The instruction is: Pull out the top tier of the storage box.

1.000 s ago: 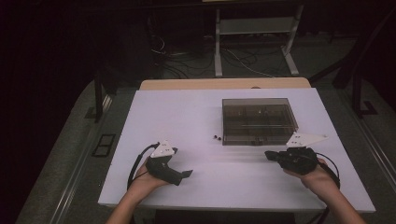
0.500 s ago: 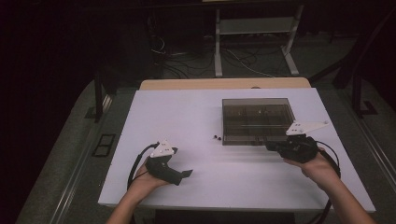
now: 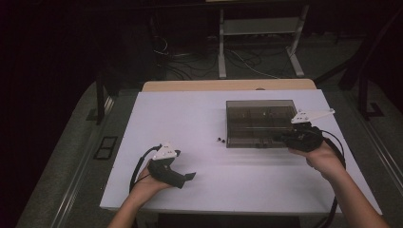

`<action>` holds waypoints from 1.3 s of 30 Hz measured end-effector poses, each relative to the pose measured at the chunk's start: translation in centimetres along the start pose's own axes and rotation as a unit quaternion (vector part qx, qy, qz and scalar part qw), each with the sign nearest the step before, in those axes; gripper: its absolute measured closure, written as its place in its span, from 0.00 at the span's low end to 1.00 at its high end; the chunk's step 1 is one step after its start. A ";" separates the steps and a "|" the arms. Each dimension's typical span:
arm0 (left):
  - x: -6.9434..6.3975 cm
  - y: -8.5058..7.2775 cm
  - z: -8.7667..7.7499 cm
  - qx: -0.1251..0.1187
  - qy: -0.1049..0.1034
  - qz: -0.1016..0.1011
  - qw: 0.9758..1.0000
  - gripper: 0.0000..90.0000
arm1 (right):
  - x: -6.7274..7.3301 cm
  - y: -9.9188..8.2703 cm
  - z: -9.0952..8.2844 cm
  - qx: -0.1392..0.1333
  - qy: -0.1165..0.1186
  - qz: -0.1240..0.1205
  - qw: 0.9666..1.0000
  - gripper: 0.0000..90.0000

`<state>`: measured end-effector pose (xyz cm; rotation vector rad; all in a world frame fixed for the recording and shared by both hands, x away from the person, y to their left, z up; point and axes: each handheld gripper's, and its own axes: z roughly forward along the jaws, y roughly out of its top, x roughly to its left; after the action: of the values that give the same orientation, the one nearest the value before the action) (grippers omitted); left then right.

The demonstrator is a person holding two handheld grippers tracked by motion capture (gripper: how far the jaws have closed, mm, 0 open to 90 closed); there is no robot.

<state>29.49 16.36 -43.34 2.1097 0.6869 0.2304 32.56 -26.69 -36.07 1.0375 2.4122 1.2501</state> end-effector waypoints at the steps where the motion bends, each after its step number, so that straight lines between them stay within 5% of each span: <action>1: 0.0 0.0 0.0 0.000 0.000 0.000 1.000 0.00 | -0.1 0.0 0.0 -0.001 -0.001 0.002 1.000 0.99; 14: 0.1 0.0 0.1 0.002 -0.002 0.003 1.000 0.00 | -1.5 -0.1 0.7 0.009 -0.022 0.017 1.000 0.99; 39: 0.0 -0.1 0.2 0.006 -0.003 0.005 1.000 0.00 | -1.5 -0.6 0.9 0.015 -0.022 0.018 0.999 0.99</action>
<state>29.54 16.31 -43.50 2.1245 0.6753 0.2258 33.82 -27.39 -37.30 1.1108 2.3968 1.1938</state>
